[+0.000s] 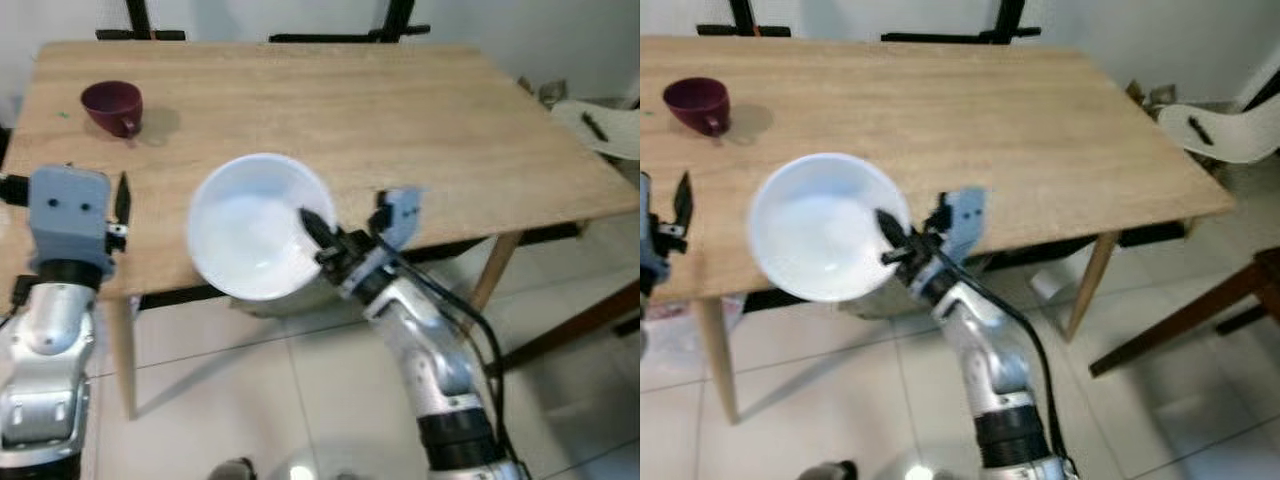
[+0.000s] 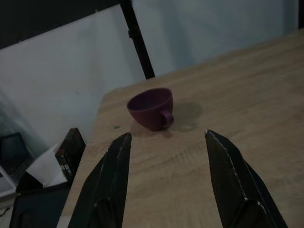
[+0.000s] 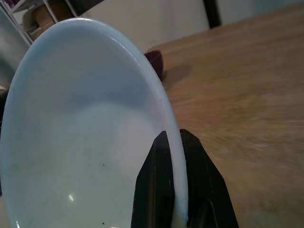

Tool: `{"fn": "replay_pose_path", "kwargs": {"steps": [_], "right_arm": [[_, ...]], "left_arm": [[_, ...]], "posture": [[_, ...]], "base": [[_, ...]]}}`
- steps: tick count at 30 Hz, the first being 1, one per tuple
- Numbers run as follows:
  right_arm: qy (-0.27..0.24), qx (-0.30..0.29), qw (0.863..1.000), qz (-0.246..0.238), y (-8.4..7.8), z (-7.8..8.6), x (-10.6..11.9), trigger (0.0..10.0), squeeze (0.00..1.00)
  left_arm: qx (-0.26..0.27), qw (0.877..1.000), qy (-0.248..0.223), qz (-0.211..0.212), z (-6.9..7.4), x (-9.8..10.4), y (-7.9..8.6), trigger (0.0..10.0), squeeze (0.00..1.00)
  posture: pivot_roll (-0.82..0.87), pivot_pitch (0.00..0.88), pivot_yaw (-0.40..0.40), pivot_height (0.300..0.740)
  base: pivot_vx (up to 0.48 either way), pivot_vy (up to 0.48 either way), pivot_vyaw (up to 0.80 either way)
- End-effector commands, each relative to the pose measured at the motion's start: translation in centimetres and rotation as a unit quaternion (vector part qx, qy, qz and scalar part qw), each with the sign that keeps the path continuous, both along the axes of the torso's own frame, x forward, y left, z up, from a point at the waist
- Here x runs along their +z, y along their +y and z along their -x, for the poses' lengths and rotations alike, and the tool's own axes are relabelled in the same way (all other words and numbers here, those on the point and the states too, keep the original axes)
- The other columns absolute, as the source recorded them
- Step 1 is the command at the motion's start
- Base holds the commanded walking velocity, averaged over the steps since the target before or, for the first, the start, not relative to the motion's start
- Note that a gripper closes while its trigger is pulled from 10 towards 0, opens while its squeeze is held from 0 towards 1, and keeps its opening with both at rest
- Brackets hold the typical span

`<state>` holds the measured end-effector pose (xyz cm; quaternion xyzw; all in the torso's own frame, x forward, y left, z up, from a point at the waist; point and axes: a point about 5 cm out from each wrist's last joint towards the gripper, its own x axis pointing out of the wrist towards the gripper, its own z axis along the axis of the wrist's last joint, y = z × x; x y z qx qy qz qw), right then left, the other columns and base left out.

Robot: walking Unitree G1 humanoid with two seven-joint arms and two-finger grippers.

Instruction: Setting the table

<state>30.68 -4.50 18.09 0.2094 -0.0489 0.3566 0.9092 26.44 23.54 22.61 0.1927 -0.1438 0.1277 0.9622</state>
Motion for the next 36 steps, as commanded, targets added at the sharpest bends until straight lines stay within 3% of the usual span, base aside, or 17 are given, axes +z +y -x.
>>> {"fn": "replay_pose_path", "kwargs": {"steps": [1, 5, 9, 19, 31, 34, 36], "right_arm": [[0.009, -0.010, 1.000, -0.001, -0.6, 0.0, -0.1, 10.0, 0.00], [0.016, -0.018, 1.000, 0.000, -0.7, -0.1, -0.3, 10.0, 0.00], [0.041, -0.043, 0.998, -0.021, -1.4, -0.7, -0.6, 10.0, 0.00], [0.078, -0.056, 0.995, -0.007, -1.8, -1.2, -1.4, 10.0, 0.00], [0.061, -0.131, 0.989, -0.009, -3.5, -3.8, -0.5, 10.0, 0.00], [0.083, -0.163, 0.983, 0.023, -4.0, -4.9, -1.2, 10.0, 0.00], [0.098, -0.177, 0.979, 0.017, -4.2, -5.4, -1.3, 10.0, 0.00]], "left_arm": [[-0.001, 1.000, 0.013, 0.002, 0.3, -0.5, -0.4, 10.0, 0.09], [-0.007, 1.000, 0.024, 0.007, 0.3, -0.8, -0.8, 10.0, 0.08], [-0.013, 0.999, 0.028, 0.011, 0.0, -1.0, -1.2, 10.0, 0.08], [-0.040, 0.998, 0.048, -0.002, -0.3, -1.2, -2.1, 10.0, 0.05], [-0.094, 0.994, 0.029, -0.038, -0.2, -0.4, -3.4, 10.0, 0.02], [-0.136, 0.989, 0.020, -0.061, 0.2, 0.3, -4.1, 10.0, 0.03], [-0.157, 0.985, 0.021, -0.064, 0.4, 0.7, -4.4, 10.0, 0.04]], "posture": [[0.02, 0.067, -0.033, 0.740], [0.02, 0.072, -0.034, 0.740], [0.02, 0.074, -0.034, 0.740], [0.02, 0.076, -0.030, 0.740], [0.02, 0.075, -0.028, 0.740], [0.03, 0.075, -0.029, 0.740], [0.03, 0.075, -0.031, 0.740]], "base": [[0.480, 0.000, 0.79], [0.480, 0.000, 0.78], [0.480, 0.000, 0.00], [0.385, 0.000, 0.00], [0.000, 0.000, 0.00], [0.000, 0.000, 0.00], [0.000, 0.000, 0.00]]}}
